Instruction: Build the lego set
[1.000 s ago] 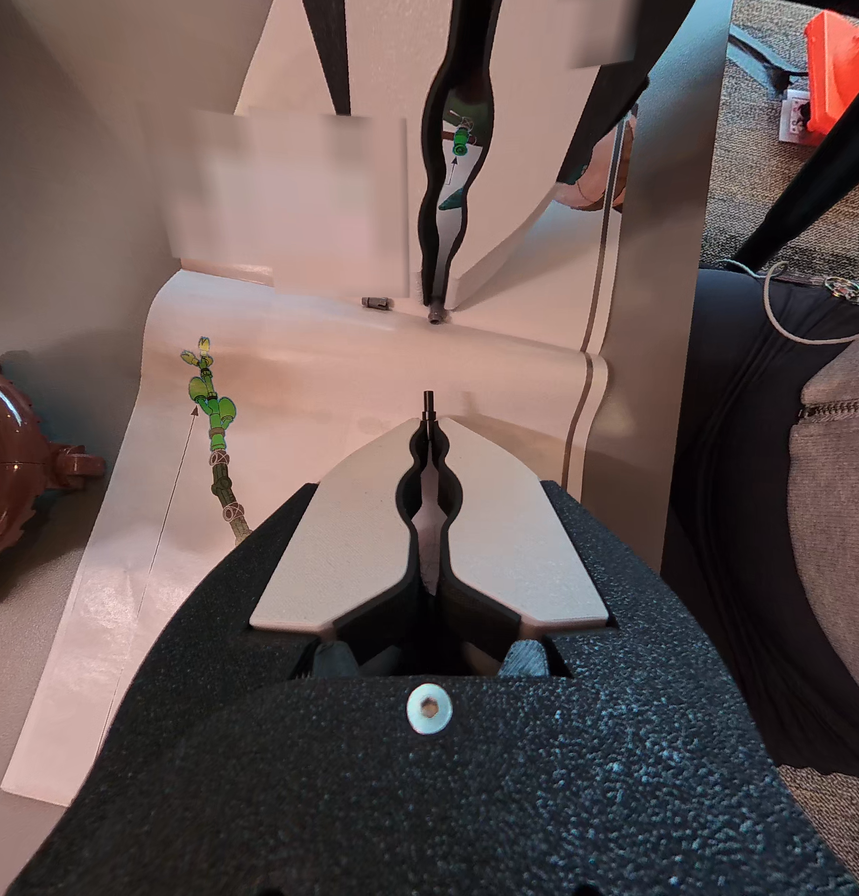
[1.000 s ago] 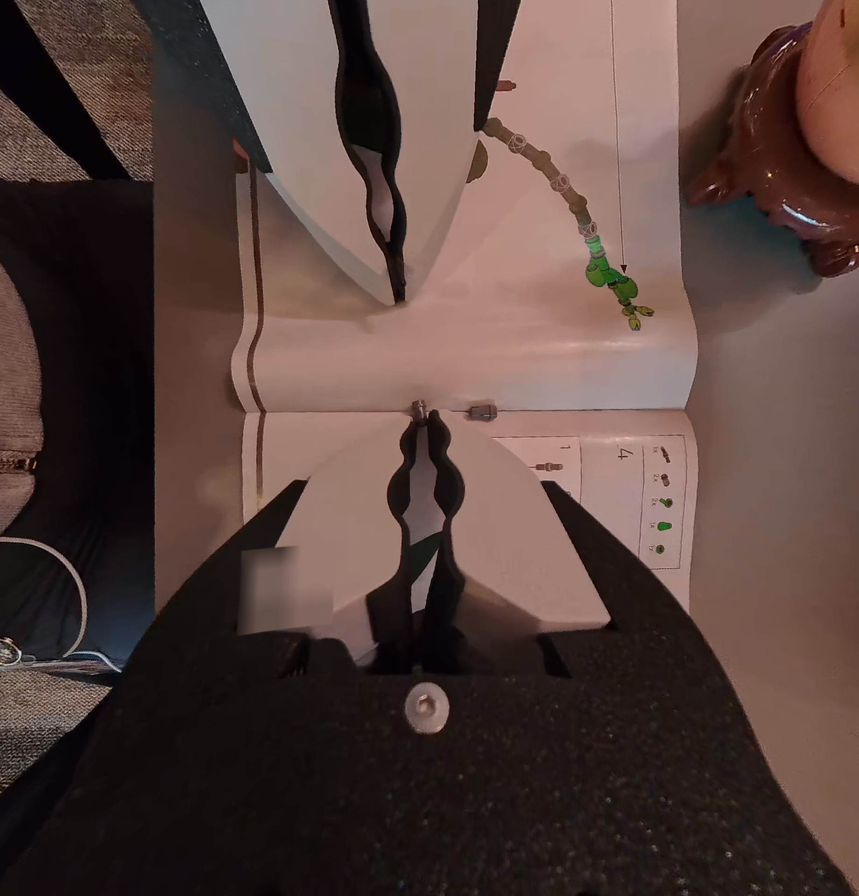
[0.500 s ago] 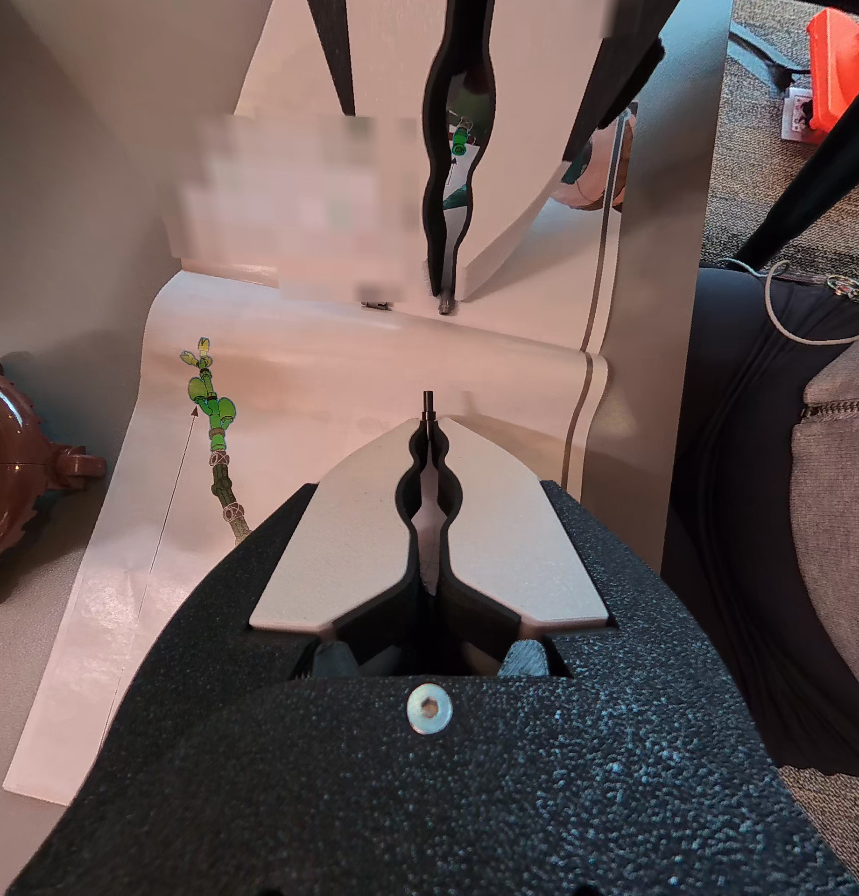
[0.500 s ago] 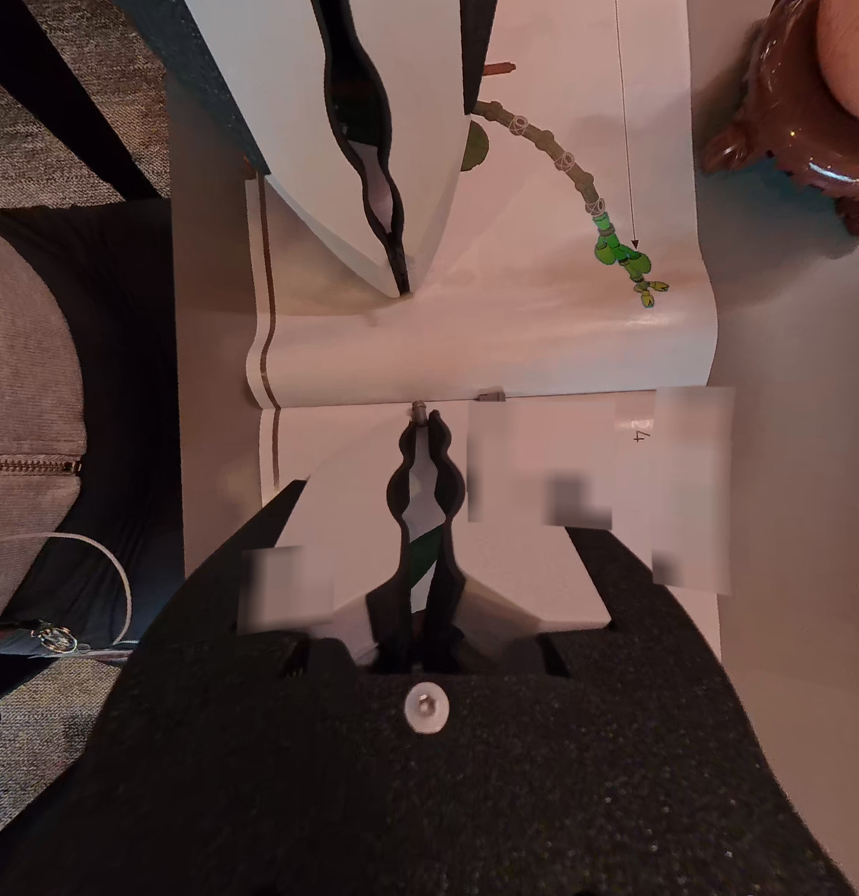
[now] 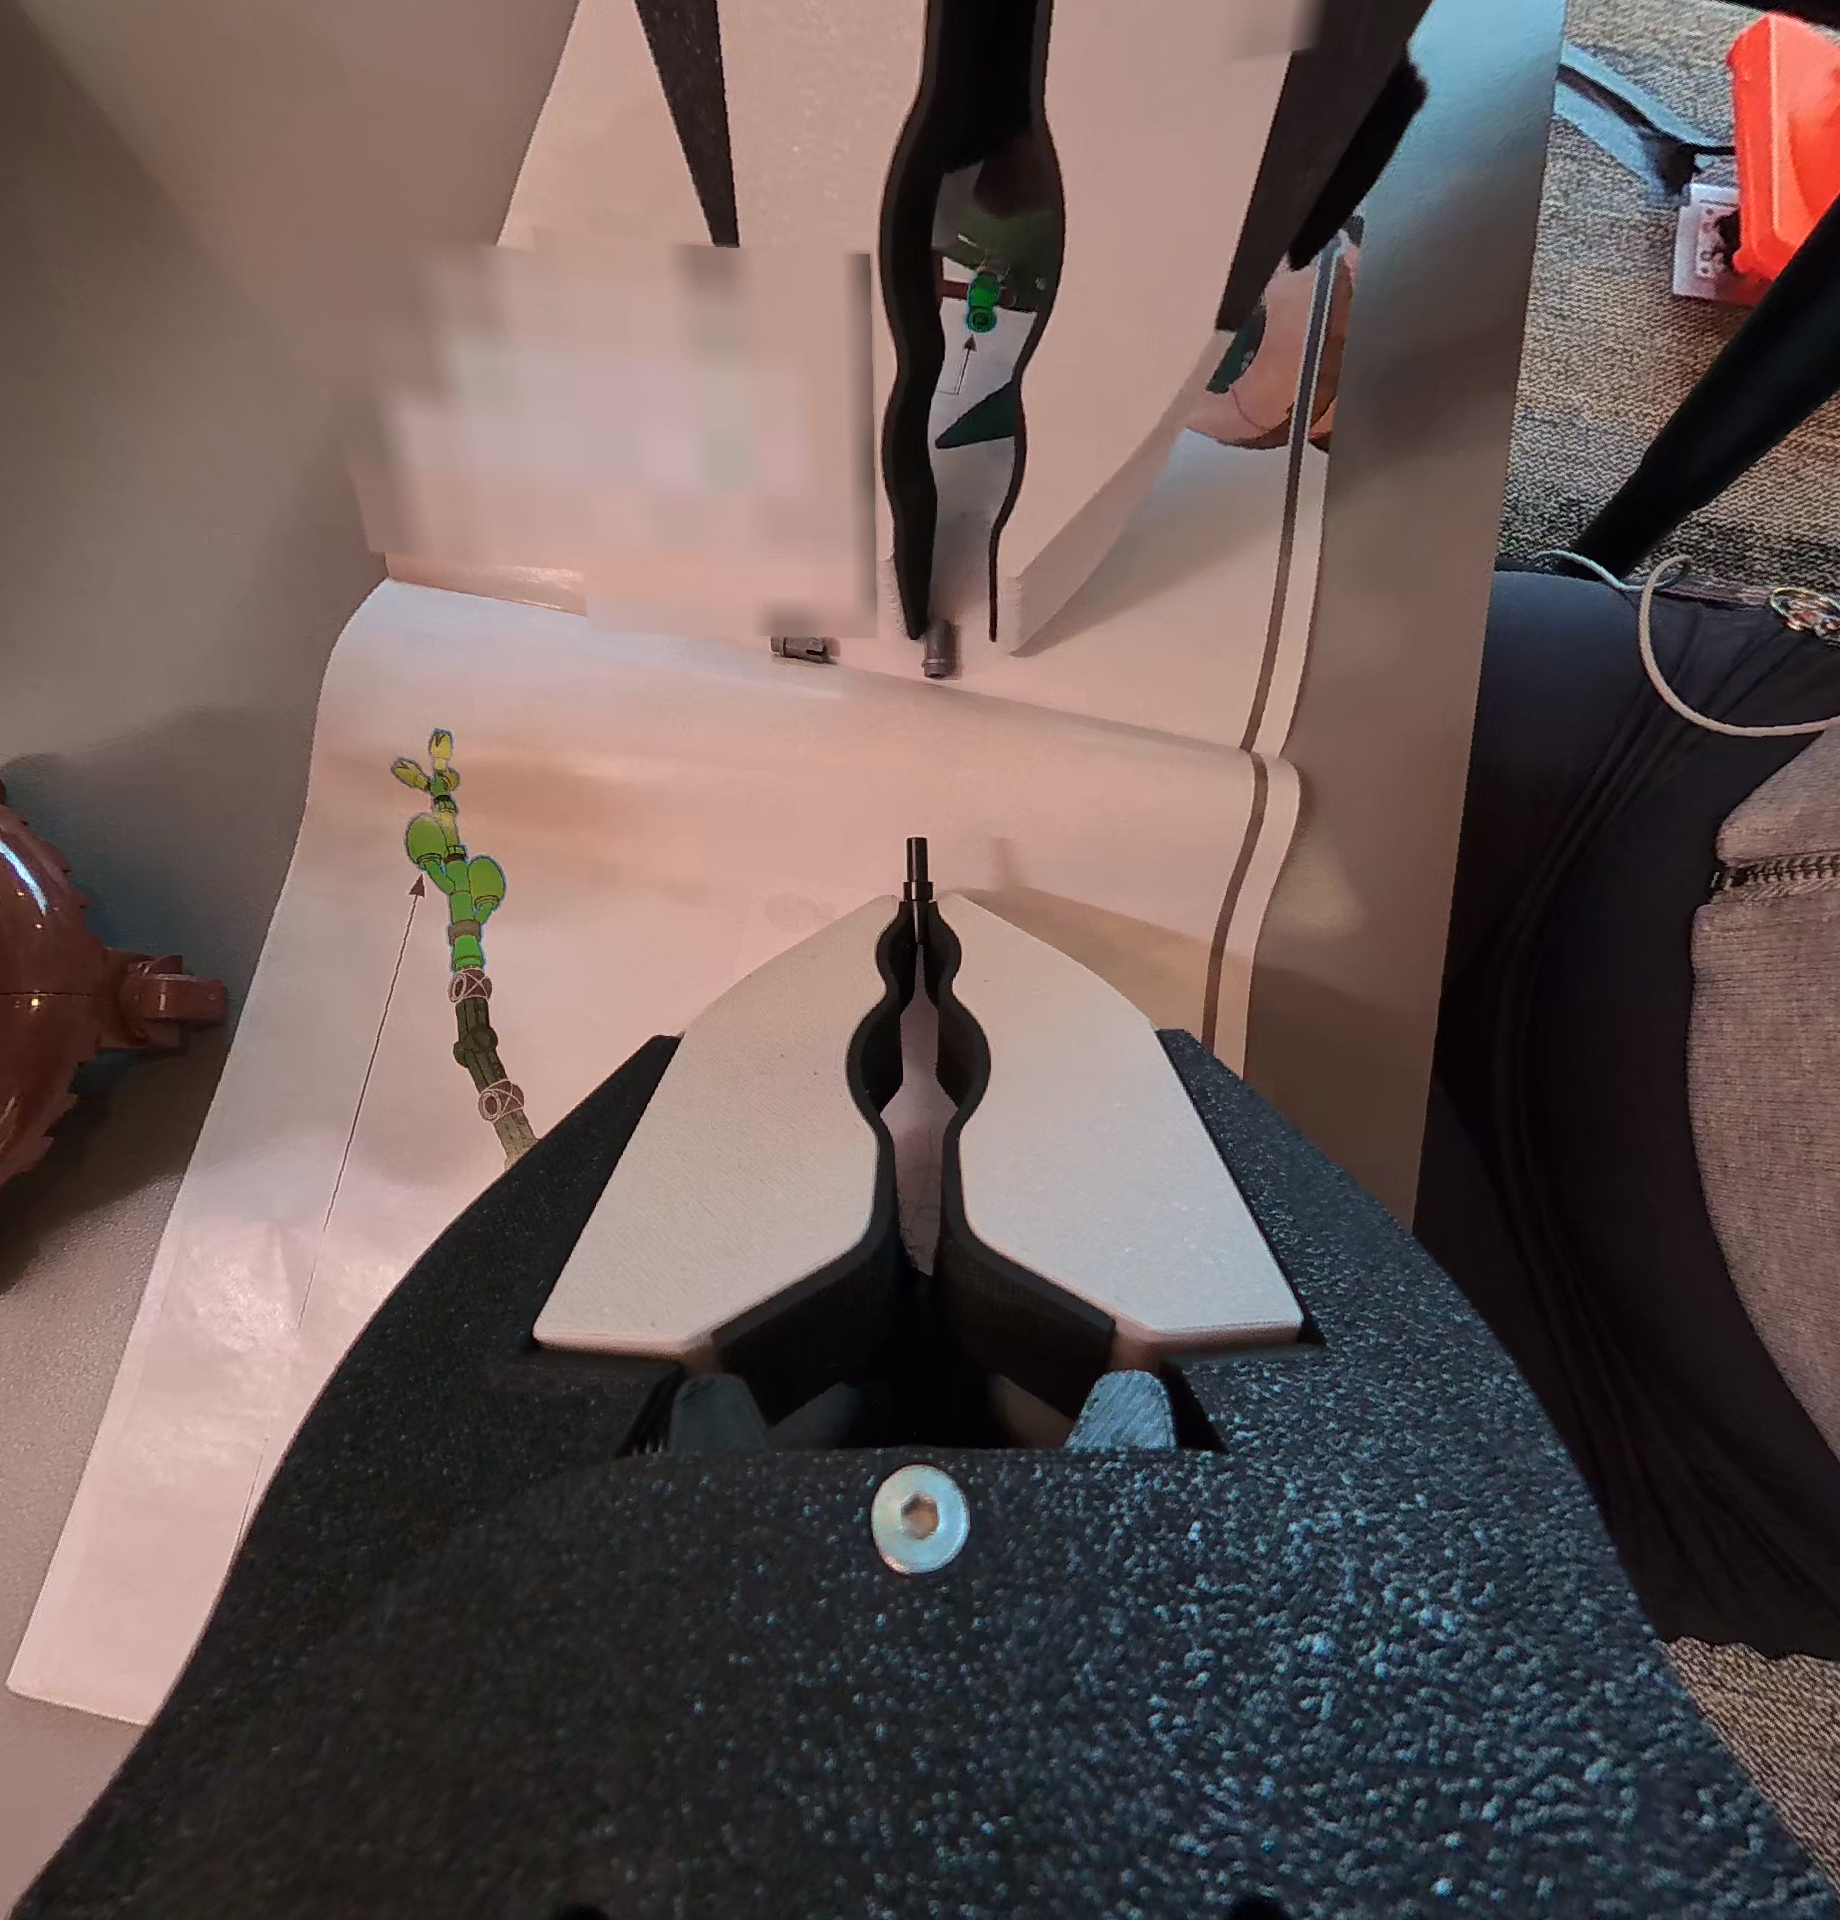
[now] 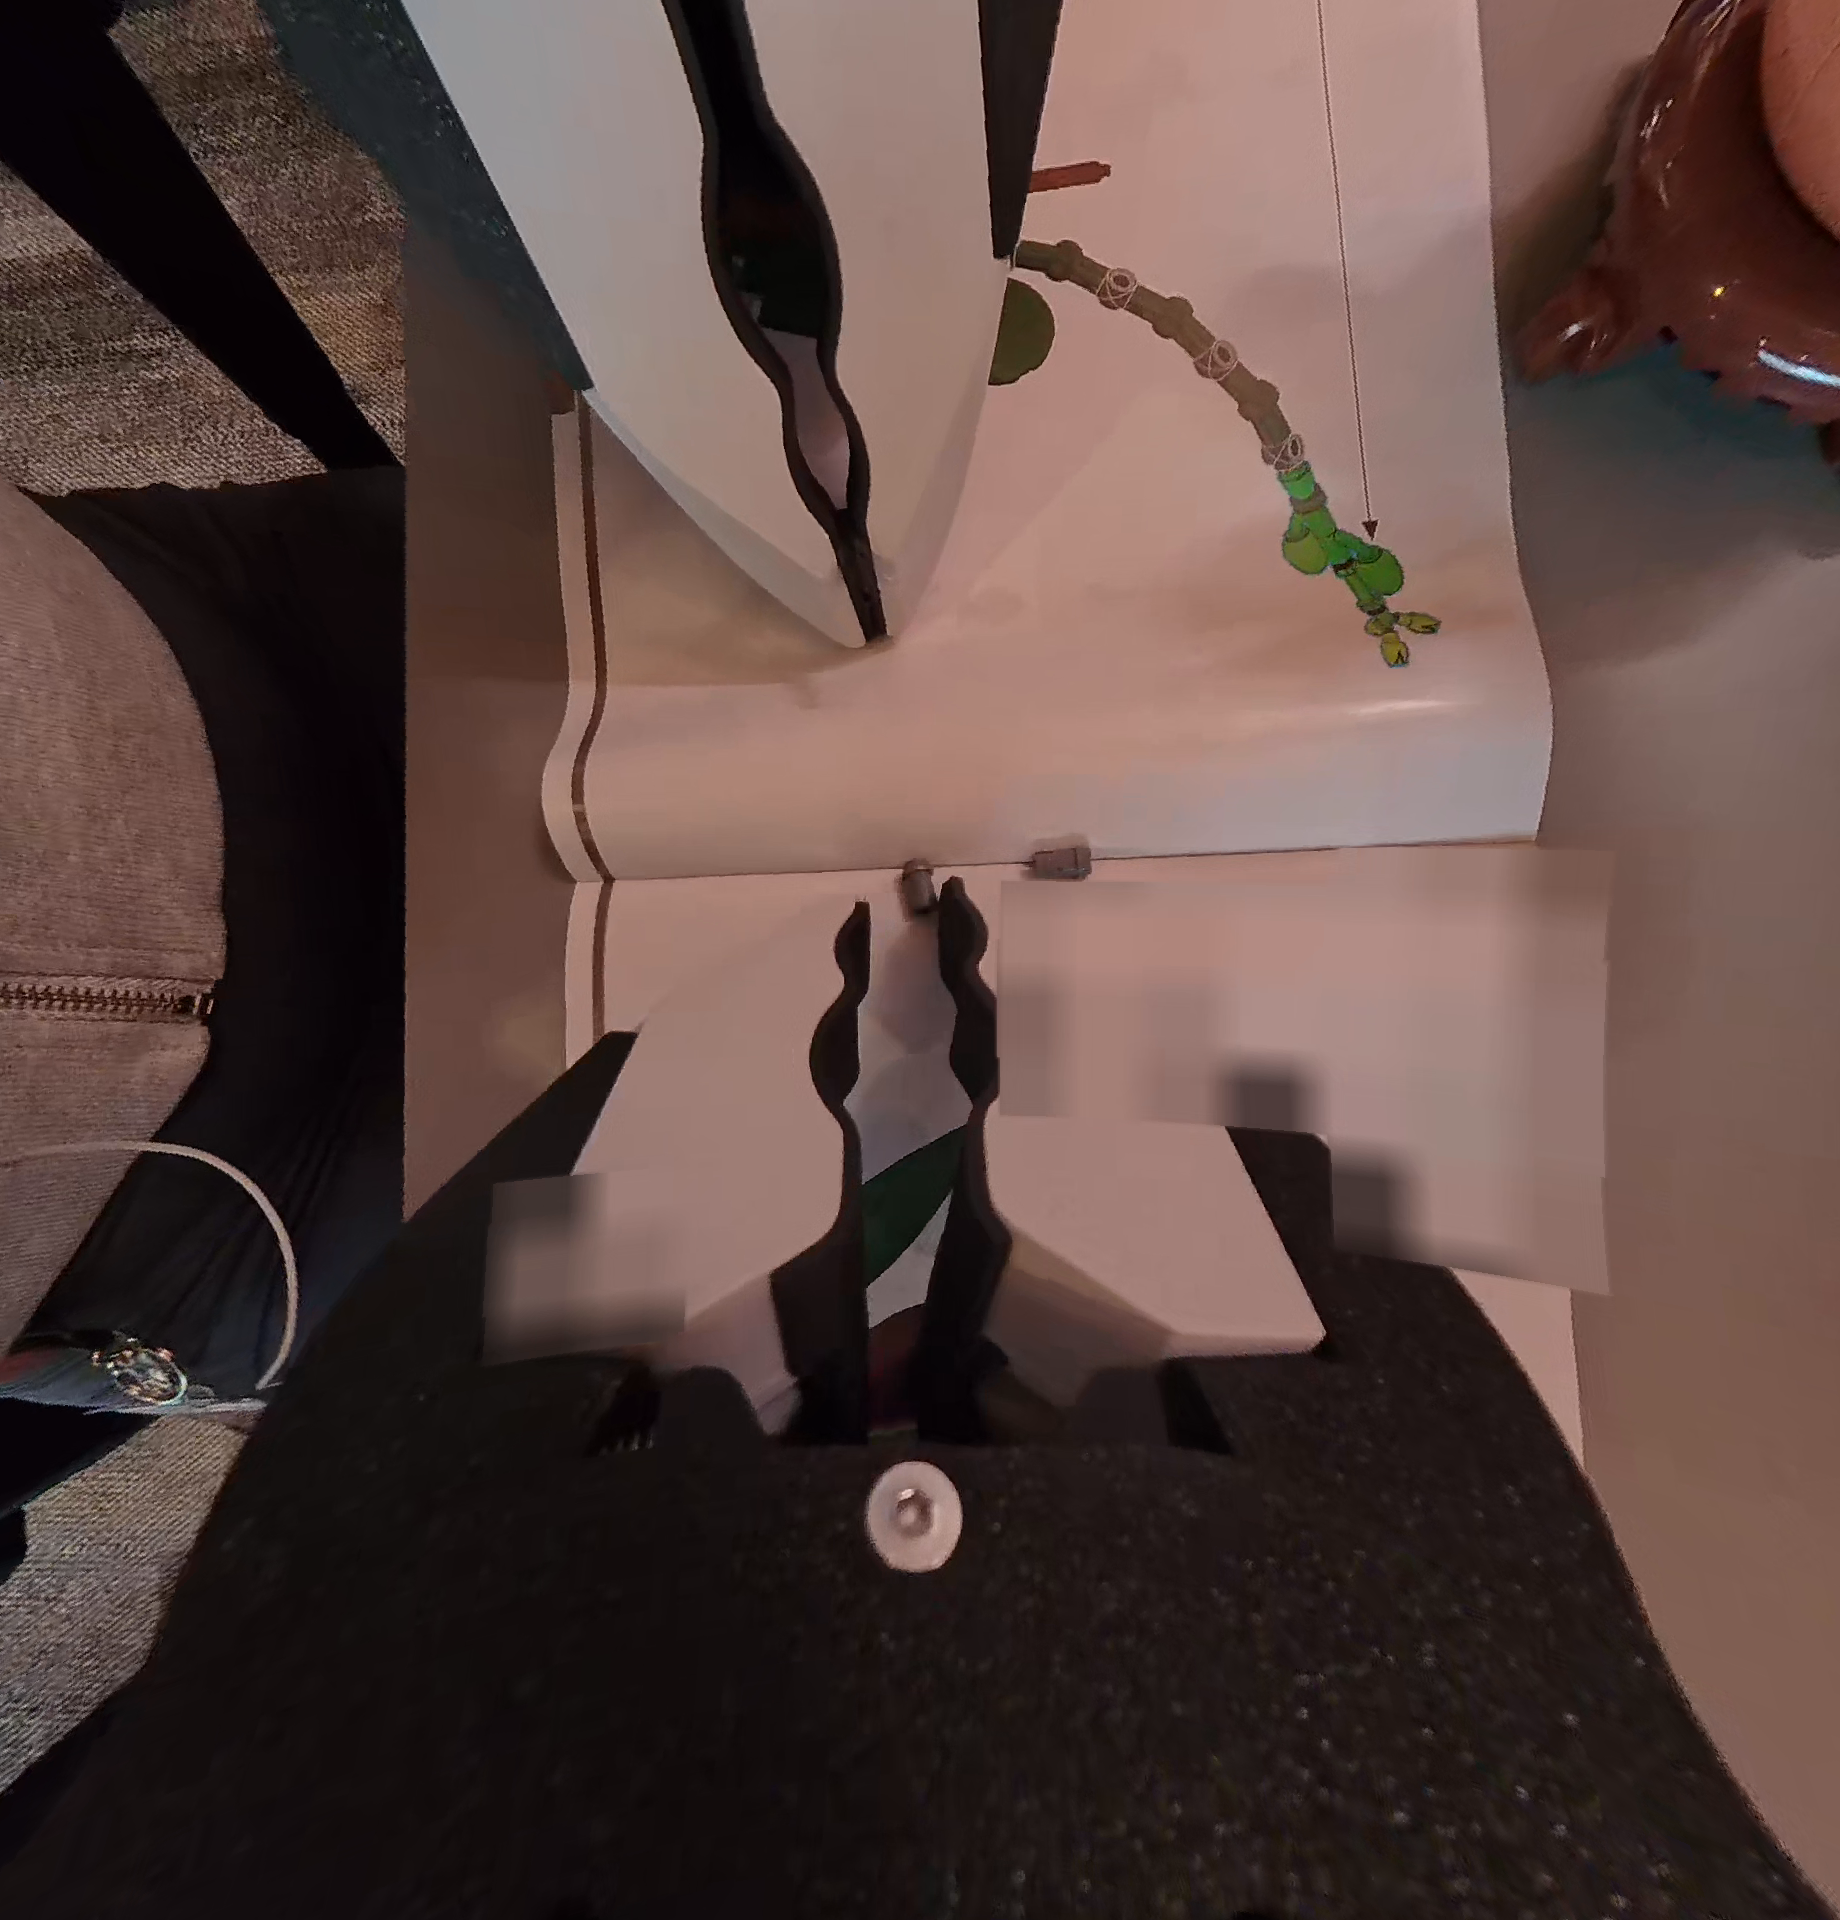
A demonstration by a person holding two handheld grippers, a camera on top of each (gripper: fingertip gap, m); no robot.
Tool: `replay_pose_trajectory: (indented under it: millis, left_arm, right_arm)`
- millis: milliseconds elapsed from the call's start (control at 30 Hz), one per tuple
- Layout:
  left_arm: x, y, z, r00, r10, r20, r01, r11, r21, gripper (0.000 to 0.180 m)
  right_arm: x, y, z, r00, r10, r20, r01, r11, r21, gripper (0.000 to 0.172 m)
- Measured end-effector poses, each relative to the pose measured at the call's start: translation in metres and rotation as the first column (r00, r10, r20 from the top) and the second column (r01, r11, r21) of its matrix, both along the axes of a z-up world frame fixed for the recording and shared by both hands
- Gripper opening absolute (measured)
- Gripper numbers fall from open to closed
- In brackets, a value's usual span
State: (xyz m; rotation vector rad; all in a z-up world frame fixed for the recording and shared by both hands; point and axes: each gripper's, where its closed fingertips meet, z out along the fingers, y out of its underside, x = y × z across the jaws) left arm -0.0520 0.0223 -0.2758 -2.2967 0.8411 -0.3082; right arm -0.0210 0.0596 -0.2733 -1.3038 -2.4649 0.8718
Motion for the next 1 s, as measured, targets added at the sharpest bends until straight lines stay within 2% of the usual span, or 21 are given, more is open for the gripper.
replay_pose_trajectory:
  millis: [333, 500, 767, 1000]
  left_arm:
    - [-0.0003, -0.0006, 0.0003, 1.000, -0.002, 0.001, 0.002, 1.000, 0.001, 0.000]
    - [-0.0002, -0.0009, 0.0005, 1.000, -0.002, 0.001, 0.002, 1.000, 0.000, 0.000]
    - [0.0001, -0.0005, 0.0001, 1.000, -0.004, -0.001, 0.004, 1.000, 0.001, 0.000]
    - [-0.0002, -0.0004, 0.0004, 1.000, -0.005, -0.001, 0.005, 1.000, 0.001, 0.000]
  right_arm:
    - [0.0003, -0.0002, 0.0051, 0.998, 0.027, -0.051, -0.030, 0.998, -0.053, 0.012]
    - [0.0001, 0.0030, 0.0023, 0.997, 0.038, -0.061, -0.039, 0.999, -0.007, 0.014]
    - [-0.0046, 0.0058, -0.0004, 0.996, 0.014, -0.089, -0.021, 0.997, -0.075, 0.013]
    - [-0.0065, 0.0025, -0.0014, 0.996, 0.002, -0.086, -0.009, 0.997, -0.080, 0.012]
